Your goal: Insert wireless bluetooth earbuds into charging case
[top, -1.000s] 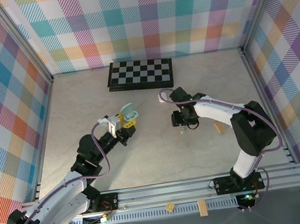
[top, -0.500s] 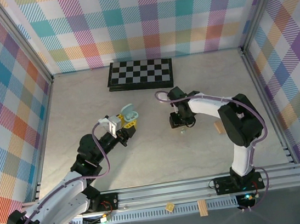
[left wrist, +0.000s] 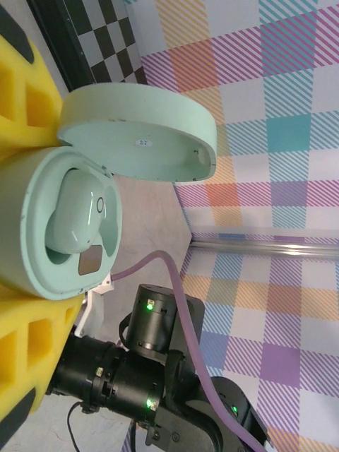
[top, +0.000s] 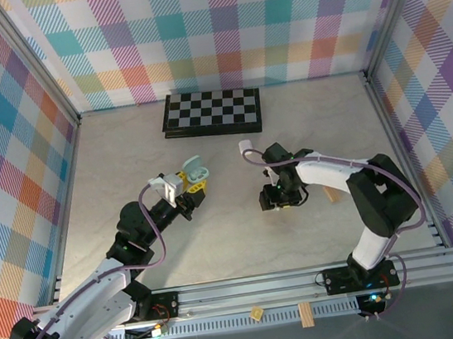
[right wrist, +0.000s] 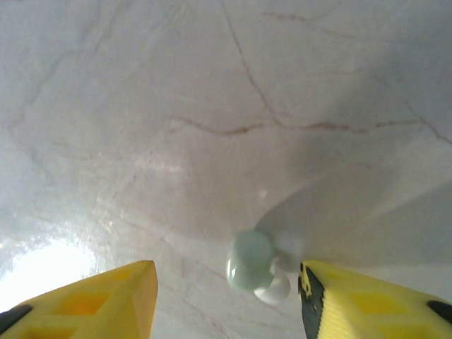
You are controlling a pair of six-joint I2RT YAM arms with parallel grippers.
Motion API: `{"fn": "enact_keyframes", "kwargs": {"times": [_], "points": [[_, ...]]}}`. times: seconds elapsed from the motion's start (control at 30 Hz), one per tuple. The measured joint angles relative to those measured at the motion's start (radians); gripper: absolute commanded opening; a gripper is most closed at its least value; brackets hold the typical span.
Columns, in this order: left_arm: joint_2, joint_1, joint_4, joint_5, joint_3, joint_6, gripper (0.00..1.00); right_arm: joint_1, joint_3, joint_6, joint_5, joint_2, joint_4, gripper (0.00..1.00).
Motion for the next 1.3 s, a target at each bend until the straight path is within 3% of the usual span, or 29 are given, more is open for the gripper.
{"fn": "enact_keyframes", "kwargs": {"times": [0.23,0.53,0.87,1.3], "points": [[-0.022,0.0,-0.011,-0.02,0.0,0.0,0.3,0.081,0.077,-0.019,0.209,-0.021,-0.119,0.55],[-0.104,0.0,-0.049,-0.099,0.0,0.007,0.3,0.202,0.203,0.1,0.459,0.073,-0.238,0.45],[-0.158,0.0,-0.13,-0.136,0.0,0.031,0.29,0.28,0.278,0.158,0.584,0.217,-0.307,0.38],[-0.171,0.0,-0.171,-0.151,-0.001,0.031,0.29,0.283,0.293,0.158,0.595,0.271,-0.326,0.37]]}}
